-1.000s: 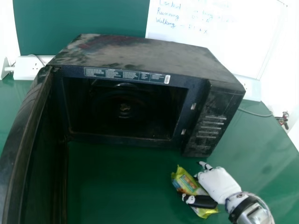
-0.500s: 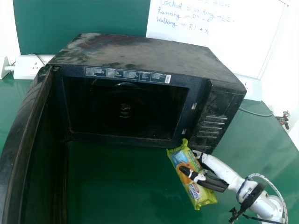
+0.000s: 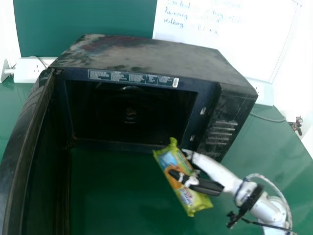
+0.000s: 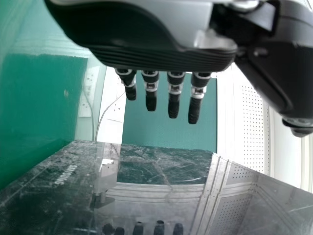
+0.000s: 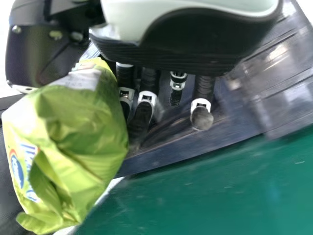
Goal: Put biscuit inside oven
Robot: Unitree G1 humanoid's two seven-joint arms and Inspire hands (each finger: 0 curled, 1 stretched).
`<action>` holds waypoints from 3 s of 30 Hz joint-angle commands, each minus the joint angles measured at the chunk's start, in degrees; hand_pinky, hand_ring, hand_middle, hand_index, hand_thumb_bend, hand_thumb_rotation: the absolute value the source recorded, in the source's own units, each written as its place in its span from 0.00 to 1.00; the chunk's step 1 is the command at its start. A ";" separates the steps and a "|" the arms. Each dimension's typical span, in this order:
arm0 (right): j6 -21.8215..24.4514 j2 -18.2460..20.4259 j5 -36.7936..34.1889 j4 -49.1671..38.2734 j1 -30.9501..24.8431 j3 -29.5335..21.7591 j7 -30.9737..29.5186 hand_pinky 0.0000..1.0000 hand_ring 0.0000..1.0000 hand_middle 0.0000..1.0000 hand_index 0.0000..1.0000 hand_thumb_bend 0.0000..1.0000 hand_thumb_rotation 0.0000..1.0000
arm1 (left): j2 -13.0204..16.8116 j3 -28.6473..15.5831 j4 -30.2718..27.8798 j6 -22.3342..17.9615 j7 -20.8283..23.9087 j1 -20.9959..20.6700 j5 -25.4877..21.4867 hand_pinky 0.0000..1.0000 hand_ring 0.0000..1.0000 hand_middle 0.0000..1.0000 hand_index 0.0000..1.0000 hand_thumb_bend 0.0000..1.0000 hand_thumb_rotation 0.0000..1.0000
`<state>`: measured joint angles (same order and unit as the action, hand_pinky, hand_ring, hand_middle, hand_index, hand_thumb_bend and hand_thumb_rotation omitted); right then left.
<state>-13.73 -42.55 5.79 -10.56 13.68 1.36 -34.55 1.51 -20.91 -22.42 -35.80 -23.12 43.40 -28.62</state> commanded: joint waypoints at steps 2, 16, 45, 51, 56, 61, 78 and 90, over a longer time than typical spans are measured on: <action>0.90 1.85 1.12 -0.86 2.55 1.74 0.14 0.06 0.11 0.18 0.24 0.49 0.00 | -0.29 0.87 -0.94 0.44 -0.27 1.00 -0.99 0.93 0.92 0.97 0.97 1.00 1.00; 2.61 7.31 7.88 3.63 13.94 8.35 -0.08 0.07 0.12 0.19 0.24 0.49 0.00 | -1.49 1.90 -3.32 2.03 0.39 3.80 -0.95 0.92 0.92 0.97 0.98 1.00 1.00; -2.22 17.78 20.64 31.75 39.51 16.51 5.97 0.07 0.11 0.19 0.24 0.49 0.00 | -2.29 2.30 -3.28 1.58 1.01 3.79 -0.18 0.81 0.87 0.90 0.92 0.99 1.00; -1.04 19.60 23.28 37.41 43.77 17.38 8.02 0.07 0.12 0.19 0.24 0.48 0.00 | -2.27 2.41 -3.39 1.60 0.77 3.78 -0.27 0.81 0.87 0.90 0.92 0.97 1.00; -2.22 20.94 24.38 44.26 47.55 17.98 9.94 0.07 0.12 0.19 0.25 0.48 0.00 | -2.44 2.40 -3.60 1.77 1.14 3.73 0.08 0.84 0.86 0.90 0.93 0.95 1.00; -3.35 22.30 26.09 52.01 51.28 19.12 13.87 0.07 0.11 0.18 0.24 0.48 0.00 | -2.46 2.52 -3.76 2.06 1.37 3.73 -0.05 0.82 0.87 0.91 0.92 0.92 1.00; -0.86 27.96 33.07 77.88 65.52 24.74 25.96 0.08 0.12 0.19 0.24 0.48 0.00 | -2.69 2.63 -3.50 1.41 1.34 3.95 0.40 0.59 0.74 0.79 0.91 1.00 1.00; 2.12 29.56 32.92 83.94 67.85 25.04 28.37 0.08 0.12 0.19 0.24 0.48 0.00 | -2.43 2.38 -2.80 0.70 1.09 3.39 0.88 0.67 0.73 0.79 0.87 0.95 1.00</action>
<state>-12.01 -13.46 38.89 72.98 79.86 26.27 -7.17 -0.83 -18.59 -25.72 -34.28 -21.73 46.50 -28.14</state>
